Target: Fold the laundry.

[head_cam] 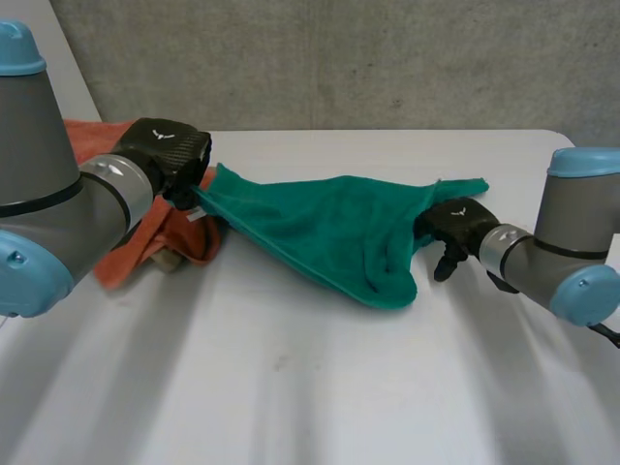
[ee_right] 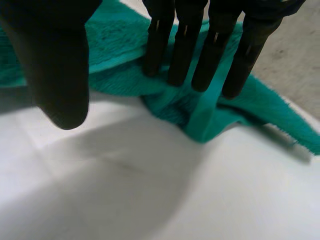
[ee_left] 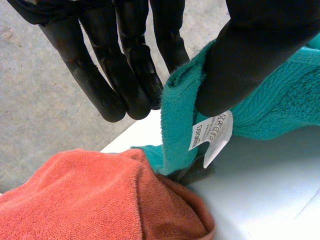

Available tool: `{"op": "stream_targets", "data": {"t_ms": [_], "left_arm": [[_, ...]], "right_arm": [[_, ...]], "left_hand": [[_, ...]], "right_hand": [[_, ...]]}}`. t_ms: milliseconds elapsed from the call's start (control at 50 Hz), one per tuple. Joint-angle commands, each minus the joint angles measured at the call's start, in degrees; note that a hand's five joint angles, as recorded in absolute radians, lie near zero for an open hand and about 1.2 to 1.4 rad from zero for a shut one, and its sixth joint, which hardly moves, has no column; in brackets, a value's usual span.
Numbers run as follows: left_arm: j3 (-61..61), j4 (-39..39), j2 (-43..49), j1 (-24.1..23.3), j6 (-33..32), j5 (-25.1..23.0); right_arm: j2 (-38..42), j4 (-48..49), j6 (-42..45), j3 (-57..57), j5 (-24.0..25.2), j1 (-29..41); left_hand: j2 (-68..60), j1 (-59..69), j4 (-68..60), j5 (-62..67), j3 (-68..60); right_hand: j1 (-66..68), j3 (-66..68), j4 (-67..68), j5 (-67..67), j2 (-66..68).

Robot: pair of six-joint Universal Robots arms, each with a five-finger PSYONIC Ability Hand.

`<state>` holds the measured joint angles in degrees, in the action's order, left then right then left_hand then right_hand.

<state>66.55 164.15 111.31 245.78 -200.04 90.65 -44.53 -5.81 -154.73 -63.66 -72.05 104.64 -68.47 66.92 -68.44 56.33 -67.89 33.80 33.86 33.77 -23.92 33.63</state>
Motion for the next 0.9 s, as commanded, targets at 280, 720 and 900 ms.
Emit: {"op": "stream_targets", "data": {"t_ms": [280, 720, 900], "left_arm": [[-0.28, -0.23, 0.92, 2.34, -0.17, -0.48], [0.77, -0.41, 0.13, 3.22, 0.18, -1.09], [0.95, -0.5, -0.66, 3.92, 0.71, -1.09]], "right_arm": [[-10.75, 0.26, 18.59, -5.25, -6.62, -3.74], [3.11, 22.51, 18.06, 1.84, 10.26, -2.6], [13.85, 18.2, 20.17, 14.78, 9.38, -1.46]], "left_hand": [[-11.53, 13.08, -11.56, 13.67, -12.11], [-11.53, 13.08, -11.56, 13.67, -12.11], [-11.53, 13.08, -11.56, 13.67, -12.11]], "right_hand": [[19.78, 19.72, 19.8, -19.65, 19.94], [-1.94, -2.0, -1.91, 2.06, -1.77], [28.07, 28.01, 28.1, -27.95, 28.24]]}}
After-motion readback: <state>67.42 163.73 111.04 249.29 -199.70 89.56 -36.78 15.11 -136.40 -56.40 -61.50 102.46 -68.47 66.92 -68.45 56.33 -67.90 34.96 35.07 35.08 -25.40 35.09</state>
